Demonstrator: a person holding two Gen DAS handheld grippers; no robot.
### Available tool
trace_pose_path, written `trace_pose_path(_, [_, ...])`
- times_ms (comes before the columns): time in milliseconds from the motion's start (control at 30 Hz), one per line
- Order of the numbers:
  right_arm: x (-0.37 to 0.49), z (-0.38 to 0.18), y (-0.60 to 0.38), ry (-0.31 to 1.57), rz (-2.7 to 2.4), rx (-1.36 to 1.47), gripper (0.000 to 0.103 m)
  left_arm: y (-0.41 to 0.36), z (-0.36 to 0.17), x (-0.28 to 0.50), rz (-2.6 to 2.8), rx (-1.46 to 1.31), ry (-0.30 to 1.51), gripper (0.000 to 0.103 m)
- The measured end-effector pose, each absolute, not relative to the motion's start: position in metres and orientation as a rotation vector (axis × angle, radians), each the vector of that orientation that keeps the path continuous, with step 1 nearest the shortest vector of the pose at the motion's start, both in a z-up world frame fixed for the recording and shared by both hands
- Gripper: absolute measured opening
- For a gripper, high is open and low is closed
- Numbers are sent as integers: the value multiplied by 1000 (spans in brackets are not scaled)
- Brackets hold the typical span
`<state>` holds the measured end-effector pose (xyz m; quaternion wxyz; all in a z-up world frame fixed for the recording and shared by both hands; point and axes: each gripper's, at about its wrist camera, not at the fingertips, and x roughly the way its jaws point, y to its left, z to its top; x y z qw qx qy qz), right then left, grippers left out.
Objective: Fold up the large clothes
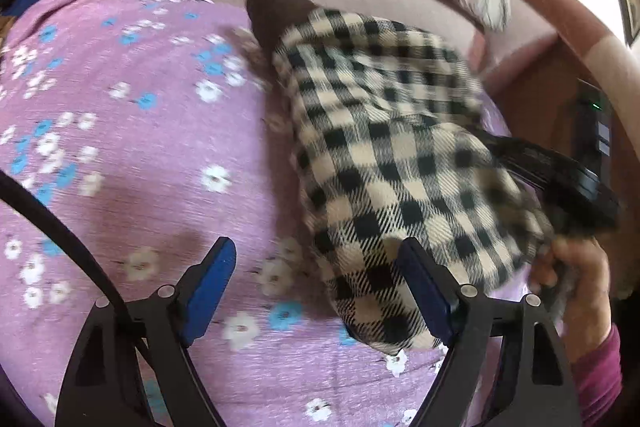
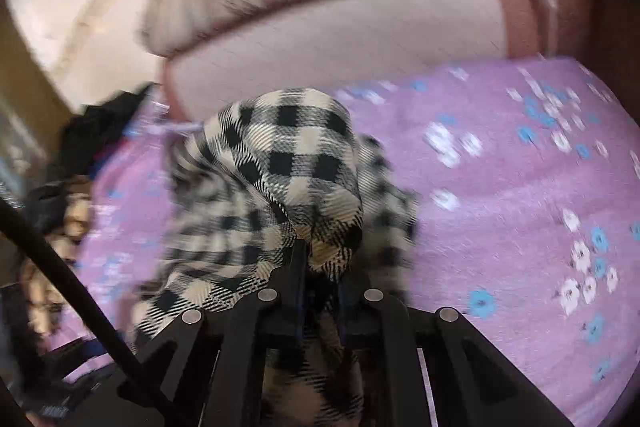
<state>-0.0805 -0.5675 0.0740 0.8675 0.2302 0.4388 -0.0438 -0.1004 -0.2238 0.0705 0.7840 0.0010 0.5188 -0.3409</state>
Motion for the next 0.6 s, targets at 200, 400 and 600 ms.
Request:
trace_pose_path(200, [-97,80,-583,935,-126,557,45,-235,62,-106,-741,77,1109,83])
trace_pose_path(400, [-126,87,-563,1036,2,610,69,-236,60,-113,-729,118,1095,84])
trace_pose_path(600, [-153,70,-552,1081,-59,423,5,-236,44,-120,-709,160,1105,89])
